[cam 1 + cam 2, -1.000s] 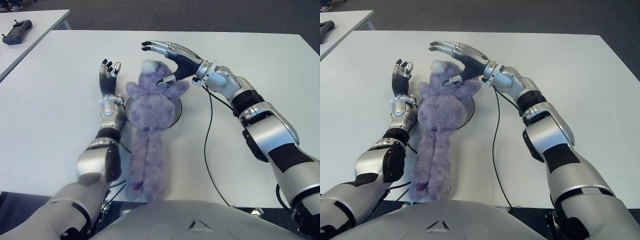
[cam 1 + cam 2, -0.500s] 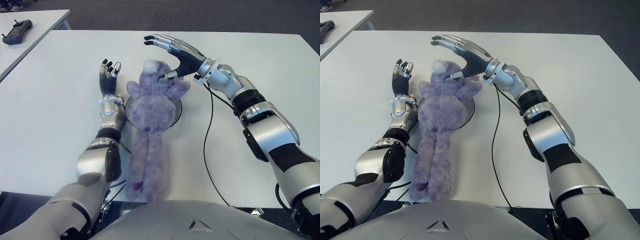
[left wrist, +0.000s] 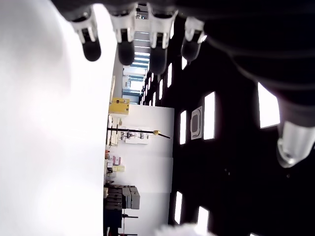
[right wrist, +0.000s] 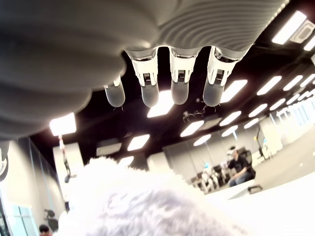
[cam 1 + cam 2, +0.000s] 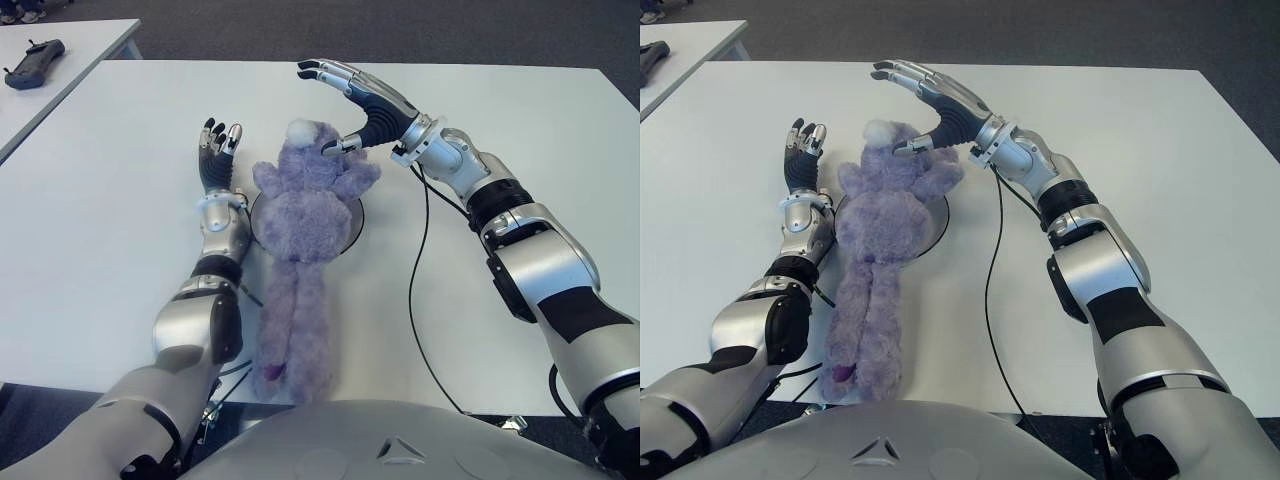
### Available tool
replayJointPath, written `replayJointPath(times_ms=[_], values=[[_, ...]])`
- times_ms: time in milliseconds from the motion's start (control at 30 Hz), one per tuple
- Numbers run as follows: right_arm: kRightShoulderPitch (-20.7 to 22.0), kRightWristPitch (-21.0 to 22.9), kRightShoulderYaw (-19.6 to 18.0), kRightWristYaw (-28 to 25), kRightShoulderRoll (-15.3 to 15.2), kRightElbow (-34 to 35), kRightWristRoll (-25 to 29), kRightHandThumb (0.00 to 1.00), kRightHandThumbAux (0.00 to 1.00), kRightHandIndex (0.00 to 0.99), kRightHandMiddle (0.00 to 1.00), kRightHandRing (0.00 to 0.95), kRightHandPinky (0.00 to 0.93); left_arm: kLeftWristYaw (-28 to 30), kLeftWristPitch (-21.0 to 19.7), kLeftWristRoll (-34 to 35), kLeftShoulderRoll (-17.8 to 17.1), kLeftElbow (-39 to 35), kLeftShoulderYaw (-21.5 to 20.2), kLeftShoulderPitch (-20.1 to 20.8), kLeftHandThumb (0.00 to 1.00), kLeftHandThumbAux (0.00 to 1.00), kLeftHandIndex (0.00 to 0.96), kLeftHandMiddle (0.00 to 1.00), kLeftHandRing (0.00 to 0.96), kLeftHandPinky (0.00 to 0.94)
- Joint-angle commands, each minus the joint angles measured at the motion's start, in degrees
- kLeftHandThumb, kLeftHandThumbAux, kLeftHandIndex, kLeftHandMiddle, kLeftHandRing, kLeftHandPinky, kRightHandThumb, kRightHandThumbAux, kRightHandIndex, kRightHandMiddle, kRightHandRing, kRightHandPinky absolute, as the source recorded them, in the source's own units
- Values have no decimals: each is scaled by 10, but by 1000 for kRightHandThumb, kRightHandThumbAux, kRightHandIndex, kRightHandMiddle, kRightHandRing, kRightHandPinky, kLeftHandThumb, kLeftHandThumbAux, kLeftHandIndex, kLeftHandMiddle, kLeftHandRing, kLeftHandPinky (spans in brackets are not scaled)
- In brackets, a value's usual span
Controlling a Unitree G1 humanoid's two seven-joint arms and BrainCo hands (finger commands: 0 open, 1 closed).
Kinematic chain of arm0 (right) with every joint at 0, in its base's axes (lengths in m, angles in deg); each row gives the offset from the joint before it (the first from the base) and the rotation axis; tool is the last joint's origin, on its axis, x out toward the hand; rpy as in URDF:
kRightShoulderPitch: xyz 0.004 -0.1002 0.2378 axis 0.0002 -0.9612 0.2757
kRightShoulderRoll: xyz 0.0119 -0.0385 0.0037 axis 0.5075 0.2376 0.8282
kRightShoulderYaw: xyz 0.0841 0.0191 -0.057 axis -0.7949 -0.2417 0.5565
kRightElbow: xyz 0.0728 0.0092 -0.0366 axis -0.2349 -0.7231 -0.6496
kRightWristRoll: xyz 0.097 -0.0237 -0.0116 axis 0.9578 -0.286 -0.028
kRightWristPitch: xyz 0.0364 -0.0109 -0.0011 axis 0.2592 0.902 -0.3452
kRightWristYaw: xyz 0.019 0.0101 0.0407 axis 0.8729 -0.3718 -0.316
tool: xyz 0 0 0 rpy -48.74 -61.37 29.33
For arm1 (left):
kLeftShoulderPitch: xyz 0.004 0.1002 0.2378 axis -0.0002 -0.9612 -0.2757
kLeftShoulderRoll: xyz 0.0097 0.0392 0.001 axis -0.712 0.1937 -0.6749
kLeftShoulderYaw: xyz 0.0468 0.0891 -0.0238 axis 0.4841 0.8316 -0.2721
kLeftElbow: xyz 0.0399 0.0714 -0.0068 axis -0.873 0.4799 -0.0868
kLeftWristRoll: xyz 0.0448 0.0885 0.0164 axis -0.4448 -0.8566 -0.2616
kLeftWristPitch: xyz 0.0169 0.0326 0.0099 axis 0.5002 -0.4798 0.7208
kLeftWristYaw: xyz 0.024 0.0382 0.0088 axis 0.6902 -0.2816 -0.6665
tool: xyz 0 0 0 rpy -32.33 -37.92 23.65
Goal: Put the doll into the plate.
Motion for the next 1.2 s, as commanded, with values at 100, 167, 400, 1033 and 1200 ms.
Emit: replayJointPath(times_ms=[100, 167, 400, 1033, 1200], values=[[13, 15, -31, -9, -1, -26, 21, 35, 336, 0, 0, 0, 0, -20, -26, 14, 76, 92, -8, -150, 0, 502, 29, 129, 79, 5], [21, 17, -42, -11, 0, -36, 29, 28, 322, 0, 0, 0, 0, -19, -25, 14, 76, 92, -8, -150, 0, 504, 30, 129, 79, 7], [33, 24, -81, -36, -4, -77, 68, 0, 331, 0, 0, 0, 0, -17, -25, 13, 74, 92, -8, -152, 0, 495, 27, 128, 79, 4], [38, 188, -177, -48, 30, -148, 133, 0, 318, 0, 0, 0, 0, -11, -22, 17, 71, 92, -12, -153, 0, 490, 27, 134, 86, 0], [28, 214, -195, -47, 32, -154, 140, 0, 341, 0, 0, 0, 0, -11, -20, 15, 68, 91, -11, -155, 0, 486, 27, 135, 84, 0]])
